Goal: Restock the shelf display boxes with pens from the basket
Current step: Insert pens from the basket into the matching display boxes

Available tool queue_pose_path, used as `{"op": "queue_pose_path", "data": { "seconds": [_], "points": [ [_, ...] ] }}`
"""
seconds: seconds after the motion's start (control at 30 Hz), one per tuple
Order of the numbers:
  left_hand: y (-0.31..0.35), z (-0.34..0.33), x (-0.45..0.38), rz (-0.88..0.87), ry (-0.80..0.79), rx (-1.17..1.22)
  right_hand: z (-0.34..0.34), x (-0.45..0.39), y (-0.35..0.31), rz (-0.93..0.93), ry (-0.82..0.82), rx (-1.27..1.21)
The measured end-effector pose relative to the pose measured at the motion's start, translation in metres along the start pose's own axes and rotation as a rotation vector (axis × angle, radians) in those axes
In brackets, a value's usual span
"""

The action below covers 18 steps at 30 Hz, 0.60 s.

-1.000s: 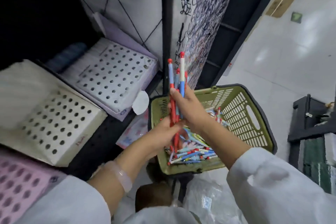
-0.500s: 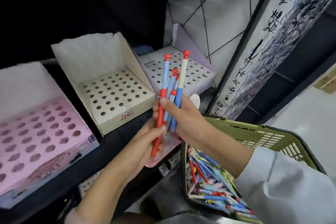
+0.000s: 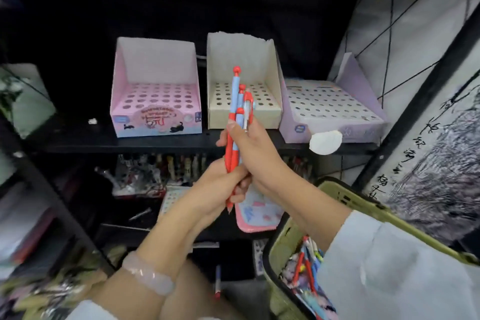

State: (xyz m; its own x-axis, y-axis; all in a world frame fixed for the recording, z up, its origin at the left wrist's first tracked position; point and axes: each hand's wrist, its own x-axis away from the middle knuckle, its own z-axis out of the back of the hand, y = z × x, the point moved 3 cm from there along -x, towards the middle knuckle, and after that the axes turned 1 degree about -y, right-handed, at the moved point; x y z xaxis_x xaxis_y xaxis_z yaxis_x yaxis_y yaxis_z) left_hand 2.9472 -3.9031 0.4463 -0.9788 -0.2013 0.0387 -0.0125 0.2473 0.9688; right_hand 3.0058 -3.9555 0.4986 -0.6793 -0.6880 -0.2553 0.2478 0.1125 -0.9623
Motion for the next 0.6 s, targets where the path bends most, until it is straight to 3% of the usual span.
{"op": "queue_pose_path", "data": {
  "seconds": [0.2,0.4,0.6],
  "points": [
    [-0.002,0.01,0.018,0.001,0.065,-0.083,-0.007,0.012,0.007,-0.035,-0.099,-0.122],
    [0.015,-0.003,0.013,-0.065,-0.017,-0.097,0.009,0.011,-0.005,-0.021,-0.075,-0.155],
    [0.014,-0.002,0.005,-0.059,0.012,-0.089,0.021,0.003,-0.007,-0.067,-0.142,-0.169]
  ]
}}
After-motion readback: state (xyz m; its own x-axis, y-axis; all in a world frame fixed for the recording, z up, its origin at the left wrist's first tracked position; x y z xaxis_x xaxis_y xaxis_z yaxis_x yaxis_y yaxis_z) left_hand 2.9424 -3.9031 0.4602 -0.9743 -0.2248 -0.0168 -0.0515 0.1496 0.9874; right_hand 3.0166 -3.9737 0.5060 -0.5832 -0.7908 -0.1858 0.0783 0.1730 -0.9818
